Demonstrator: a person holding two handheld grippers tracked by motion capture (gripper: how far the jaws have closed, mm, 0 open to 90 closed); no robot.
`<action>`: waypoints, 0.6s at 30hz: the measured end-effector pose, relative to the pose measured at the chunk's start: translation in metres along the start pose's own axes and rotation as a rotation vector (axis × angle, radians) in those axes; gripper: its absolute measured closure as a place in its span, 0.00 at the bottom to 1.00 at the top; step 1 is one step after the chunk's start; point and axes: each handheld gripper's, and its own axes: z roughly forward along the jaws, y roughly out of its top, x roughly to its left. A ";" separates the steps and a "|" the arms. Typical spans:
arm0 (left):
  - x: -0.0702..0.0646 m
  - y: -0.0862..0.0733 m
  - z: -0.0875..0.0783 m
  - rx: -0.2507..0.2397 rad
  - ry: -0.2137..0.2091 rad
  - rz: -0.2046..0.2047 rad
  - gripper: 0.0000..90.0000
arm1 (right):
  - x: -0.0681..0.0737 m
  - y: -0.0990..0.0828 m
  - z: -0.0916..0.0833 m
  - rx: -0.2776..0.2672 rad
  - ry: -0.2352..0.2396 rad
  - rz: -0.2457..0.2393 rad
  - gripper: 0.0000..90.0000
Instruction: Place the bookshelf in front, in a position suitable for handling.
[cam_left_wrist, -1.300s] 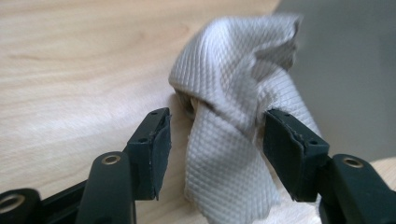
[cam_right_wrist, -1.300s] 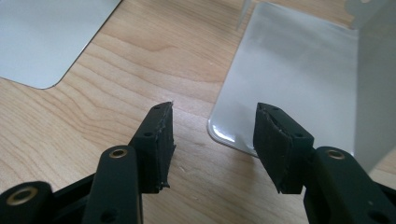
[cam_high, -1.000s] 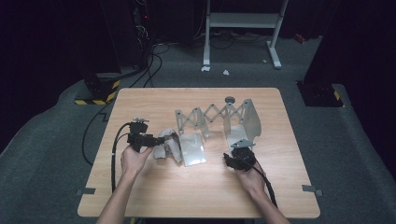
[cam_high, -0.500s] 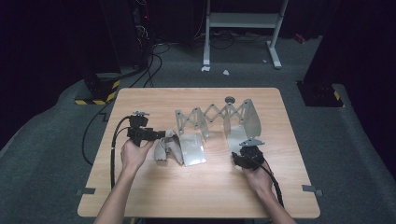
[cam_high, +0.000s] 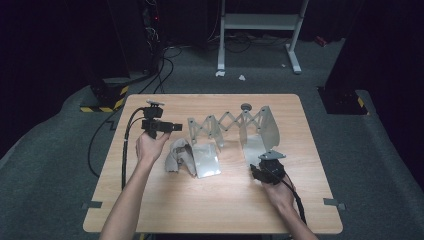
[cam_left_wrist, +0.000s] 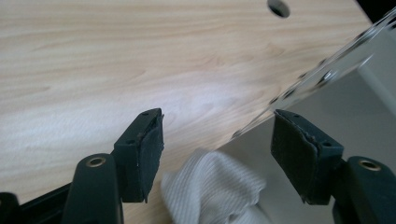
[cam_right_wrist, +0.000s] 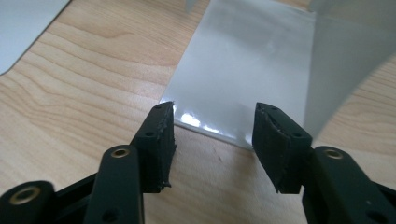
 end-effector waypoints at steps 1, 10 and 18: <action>-0.002 0.003 -0.001 0.000 -0.001 0.006 0.39 | -0.001 -0.001 -0.002 -0.005 0.001 0.008 0.58; -0.010 0.015 0.005 -0.005 -0.015 0.023 0.40 | -0.038 -0.012 -0.014 -0.020 -0.056 0.117 0.77; -0.001 0.016 0.011 0.009 -0.019 0.000 0.40 | -0.047 -0.002 0.003 0.013 -0.072 0.126 0.85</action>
